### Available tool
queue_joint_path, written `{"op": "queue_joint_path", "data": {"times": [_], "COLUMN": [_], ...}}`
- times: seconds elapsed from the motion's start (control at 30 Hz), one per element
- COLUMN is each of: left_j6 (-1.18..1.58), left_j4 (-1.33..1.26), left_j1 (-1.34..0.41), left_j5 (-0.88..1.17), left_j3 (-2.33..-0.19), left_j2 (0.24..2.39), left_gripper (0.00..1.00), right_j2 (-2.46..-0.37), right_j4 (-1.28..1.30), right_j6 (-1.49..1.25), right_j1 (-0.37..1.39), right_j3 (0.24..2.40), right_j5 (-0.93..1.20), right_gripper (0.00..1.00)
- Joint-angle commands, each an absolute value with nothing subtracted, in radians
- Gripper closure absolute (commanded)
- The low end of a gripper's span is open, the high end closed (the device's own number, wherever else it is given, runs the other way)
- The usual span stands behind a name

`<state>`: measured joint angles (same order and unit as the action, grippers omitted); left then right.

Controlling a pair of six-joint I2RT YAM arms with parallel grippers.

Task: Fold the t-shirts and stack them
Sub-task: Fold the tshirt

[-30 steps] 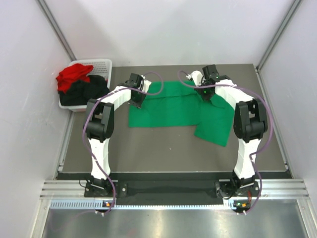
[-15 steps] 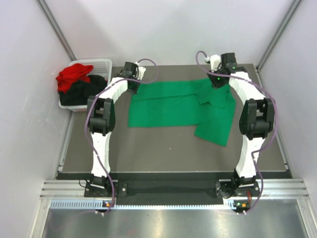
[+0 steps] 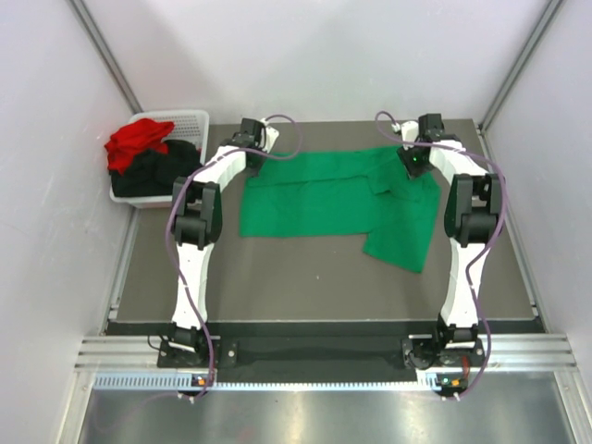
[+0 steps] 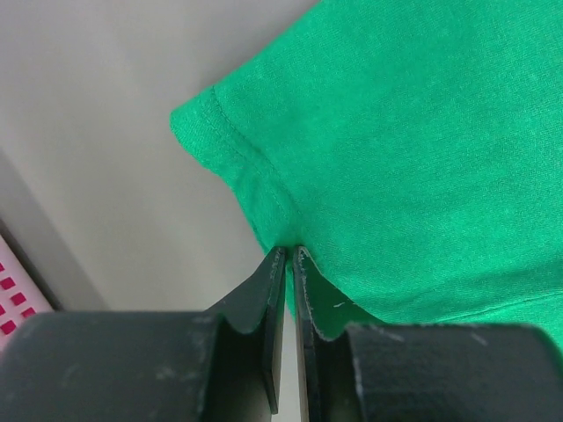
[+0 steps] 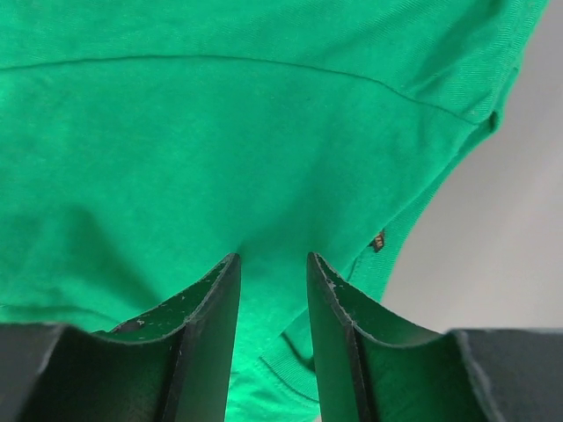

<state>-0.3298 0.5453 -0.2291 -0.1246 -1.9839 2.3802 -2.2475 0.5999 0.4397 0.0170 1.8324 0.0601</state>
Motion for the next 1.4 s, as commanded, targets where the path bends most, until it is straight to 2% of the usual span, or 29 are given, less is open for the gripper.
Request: {"op": "queue_joint_path", "data": {"times": [0.0,0.47,0.87,0.97,1.1,1.37], "left_j6": [-0.364,-0.419,-0.449,-0.417,-0.358,-0.316], "left_j4": [0.528,0.459,0.446,0.440,0.439,0.463], "left_j1": [-0.221,-0.219,-0.216,-0.218,-0.222,-0.264], "left_j5": [-0.158,-0.262,-0.293,-0.324,-0.302,-0.281], "left_j3": [-1.990,-2.048,-2.102,-2.092,-2.082,-2.072], "left_j2": [2.448,2.528,2.543,2.508,2.407,2.341], "left_gripper": [0.87,0.91,0.93,0.97,0.97,1.00], "right_j2": [-2.258,-2.398,-2.402,-2.369,-2.268,-2.132], "right_j4": [0.566,0.543,0.548,0.549,0.542,0.488], "right_j6": [0.462,0.522,0.529,0.525,0.502,0.459], "right_j1": [0.008,0.011,0.011,0.009,0.009,0.009], "right_j3": [1.838,1.983,1.982,1.954,1.907,1.852], "right_j5": [0.028,-0.049,-0.052,-0.041,-0.023,-0.006], "right_gripper": [0.63,0.64,0.64,0.64,0.62,0.59]}}
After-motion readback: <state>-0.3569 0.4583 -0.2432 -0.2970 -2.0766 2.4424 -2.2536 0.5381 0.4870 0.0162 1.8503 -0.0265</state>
